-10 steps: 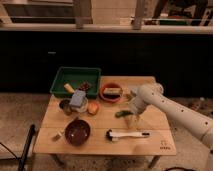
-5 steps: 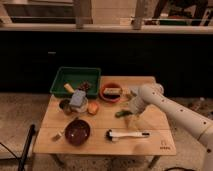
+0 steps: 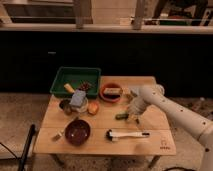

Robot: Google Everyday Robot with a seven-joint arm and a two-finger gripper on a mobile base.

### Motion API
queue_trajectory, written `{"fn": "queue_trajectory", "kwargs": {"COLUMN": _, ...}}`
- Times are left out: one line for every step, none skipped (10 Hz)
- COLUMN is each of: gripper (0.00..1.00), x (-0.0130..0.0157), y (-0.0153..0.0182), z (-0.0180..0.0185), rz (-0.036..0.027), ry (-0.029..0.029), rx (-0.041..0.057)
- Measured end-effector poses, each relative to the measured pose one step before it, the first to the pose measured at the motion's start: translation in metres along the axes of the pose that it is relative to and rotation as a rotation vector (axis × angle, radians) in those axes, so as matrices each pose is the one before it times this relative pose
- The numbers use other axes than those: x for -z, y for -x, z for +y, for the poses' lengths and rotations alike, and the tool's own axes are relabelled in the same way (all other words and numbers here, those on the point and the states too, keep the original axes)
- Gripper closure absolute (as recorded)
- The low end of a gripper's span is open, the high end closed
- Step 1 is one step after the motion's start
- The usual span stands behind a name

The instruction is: Place pepper in purple bowl

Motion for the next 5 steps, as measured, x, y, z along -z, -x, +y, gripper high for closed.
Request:
{"fn": "queue_trajectory", "kwargs": {"gripper": 0.84, "x": -0.00017, "y": -0.0016, "z": -0.00043, "rz": -0.00223, "ry": -0.00104, "rx": -0.00392}}
{"fn": "queue_trajectory", "kwargs": {"gripper": 0.93, "x": -0.00008, "y": -0.00072, "z": 0.00028, "rz": -0.00371, "ry": 0.00041, "rx": -0.00393}}
{"fn": "queue_trajectory", "kwargs": {"gripper": 0.99, "x": 0.00029, "y": -0.00172, "z": -0.00016, "rz": -0.00055, "ry": -0.00167, "rx": -0.00239}}
{"fn": "queue_trajectory", "kwargs": {"gripper": 1.0, "x": 0.00109, "y": -0.00298, "z": -0.00002, "rz": -0.00016, "ry": -0.0031, "rx": -0.00378}}
{"fn": "queue_trajectory", "kwargs": {"gripper": 1.0, "x": 0.00141, "y": -0.0028, "z": 0.00034, "rz": -0.00029, "ry": -0.00294, "rx": -0.00409}}
